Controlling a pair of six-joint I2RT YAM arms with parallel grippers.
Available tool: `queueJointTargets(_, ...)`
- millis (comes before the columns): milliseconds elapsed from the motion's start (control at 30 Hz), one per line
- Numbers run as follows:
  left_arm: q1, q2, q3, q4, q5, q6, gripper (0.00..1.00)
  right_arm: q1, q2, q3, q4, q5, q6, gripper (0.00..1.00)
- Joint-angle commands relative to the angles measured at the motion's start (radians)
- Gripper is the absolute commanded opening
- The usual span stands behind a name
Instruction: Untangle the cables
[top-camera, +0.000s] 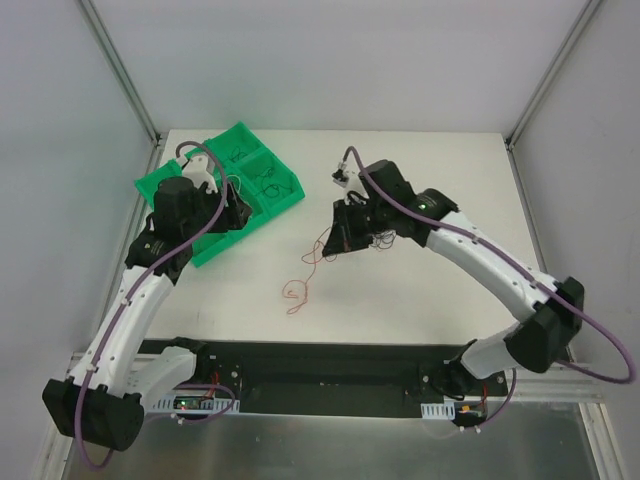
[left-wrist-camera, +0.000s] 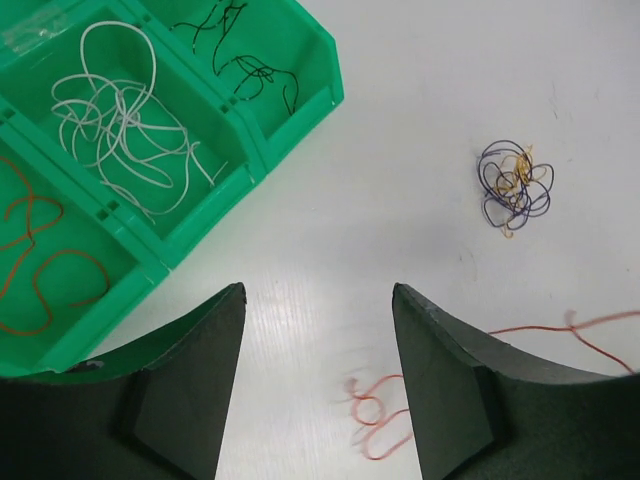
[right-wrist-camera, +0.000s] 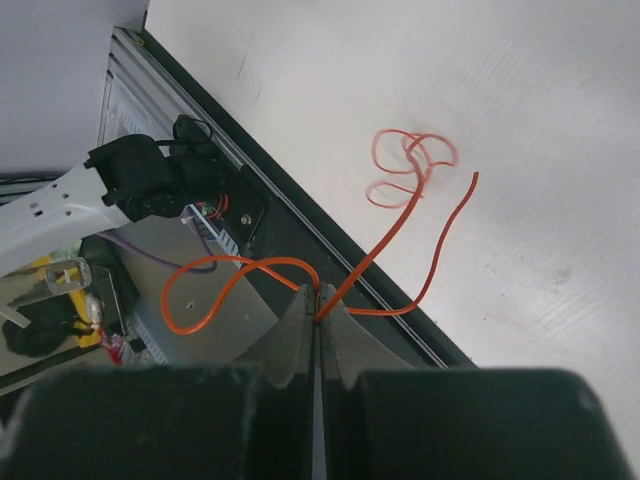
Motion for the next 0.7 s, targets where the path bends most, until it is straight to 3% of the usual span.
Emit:
queueJointTargets(0, -0.012, -0.125, -0.042, -0.099, -0.003, -0.009, 0.6, 0.021, 0.166, 0.009, 0.074, -0.122, 0.083, 0.0)
queueJointTargets(167, -0.036, -0.199, -0.12, -0.166, 0.125, -0.042, 0.62, 0.068, 0.415, 0.122, -0.076, -0.152, 0.065, 0.03)
queueJointTargets(300, -0.097, -0.179, -0.209, -0.182, 0.203, -0.1, 0.68, 0.094, 0.512, 0.207, -0.22, -0.122, -0.013, 0.21)
queueJointTargets(467, -0.182, -0.044, -0.246, -0.182, 0.218, -0.158, 0.71, 0.064, 0.431, 0.173, -0.248, -0.059, -0.061, 0.48)
queueJointTargets(667, -0.254, 0.162, -0.18, -0.18, 0.191, -0.096, 0.78, -0.054, 0.241, 0.006, -0.251, -0.007, -0.079, 0.53)
